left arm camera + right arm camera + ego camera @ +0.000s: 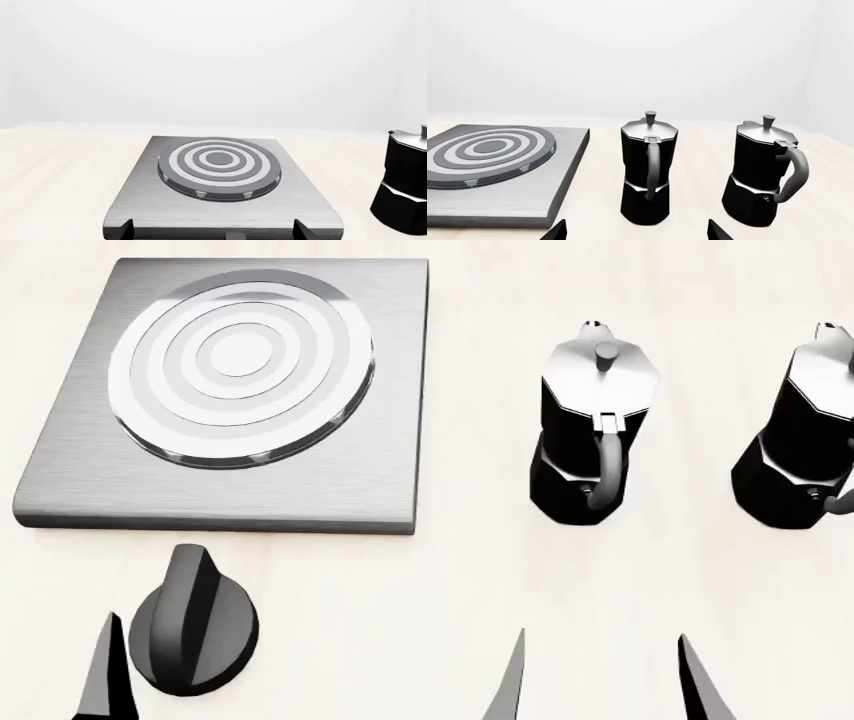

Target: Turn off the stove.

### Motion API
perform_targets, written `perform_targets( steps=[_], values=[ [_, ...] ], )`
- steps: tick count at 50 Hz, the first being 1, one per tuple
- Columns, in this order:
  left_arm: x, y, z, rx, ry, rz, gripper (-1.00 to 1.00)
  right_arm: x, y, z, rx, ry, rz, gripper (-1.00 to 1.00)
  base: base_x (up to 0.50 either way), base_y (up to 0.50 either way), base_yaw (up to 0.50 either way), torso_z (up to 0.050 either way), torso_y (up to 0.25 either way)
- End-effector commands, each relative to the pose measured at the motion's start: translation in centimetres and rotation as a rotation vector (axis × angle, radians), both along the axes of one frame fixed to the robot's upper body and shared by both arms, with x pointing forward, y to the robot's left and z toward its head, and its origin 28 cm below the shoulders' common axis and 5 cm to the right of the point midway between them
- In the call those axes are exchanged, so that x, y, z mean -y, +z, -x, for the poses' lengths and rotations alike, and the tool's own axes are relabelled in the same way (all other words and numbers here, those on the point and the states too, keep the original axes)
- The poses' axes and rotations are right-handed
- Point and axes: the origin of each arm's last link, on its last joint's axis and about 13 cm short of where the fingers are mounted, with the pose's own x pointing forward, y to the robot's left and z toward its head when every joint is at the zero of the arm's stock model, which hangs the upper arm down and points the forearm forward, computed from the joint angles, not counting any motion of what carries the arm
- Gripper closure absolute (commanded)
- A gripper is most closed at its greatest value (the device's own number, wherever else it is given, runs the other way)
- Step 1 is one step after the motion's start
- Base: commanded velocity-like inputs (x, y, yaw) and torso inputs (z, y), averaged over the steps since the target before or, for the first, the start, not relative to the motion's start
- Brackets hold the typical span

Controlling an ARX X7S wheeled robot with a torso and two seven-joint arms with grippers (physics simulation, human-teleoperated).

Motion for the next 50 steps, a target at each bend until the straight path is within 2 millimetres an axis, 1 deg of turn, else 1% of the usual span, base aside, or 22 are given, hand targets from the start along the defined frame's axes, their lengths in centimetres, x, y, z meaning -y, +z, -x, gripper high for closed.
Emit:
perform_targets(
  steps=[1, 9, 15, 29, 39, 50],
  values=[
    [0.1, 0.2, 0.0, 0.005, 0.013, 0.012, -1.00, 0.0, -0.1, -0.1, -0.004, 0.003, -0.004, -1.00, 0.00, 0.00, 0.00, 0.000, 0.000],
    [0.5, 1.1, 0.4, 0.039, -0.002, 0.015, -1.00, 0.0, -0.1, 0.0, -0.006, 0.006, -0.004, -1.00, 0.00, 0.00, 0.00, 0.000, 0.000],
    [1.2, 2.6, 0.8, 0.087, -0.040, 0.012, -1.00, 0.0, 0.0, 0.0, -0.003, 0.004, -0.004, -1.00, 0.00, 0.00, 0.00, 0.000, 0.000],
    [2.4, 3.5, 0.6, 0.098, -0.088, 0.030, -1.00, 0.0, 0.0, 0.0, -0.004, 0.004, -0.004, -1.00, 0.00, 0.00, 0.00, 0.000, 0.000],
    [3.1, 2.9, -0.2, 0.080, -0.094, 0.030, -1.00, 0.1, 0.1, 0.0, -0.001, 0.001, -0.005, -1.00, 0.00, 0.00, 0.00, 0.000, 0.000],
    [3.7, 1.4, -1.1, 0.053, -0.112, 0.004, -1.00, 0.1, 0.1, 0.1, 0.002, 0.001, -0.005, -1.00, 0.00, 0.00, 0.00, 0.000, 0.000]
  ],
)
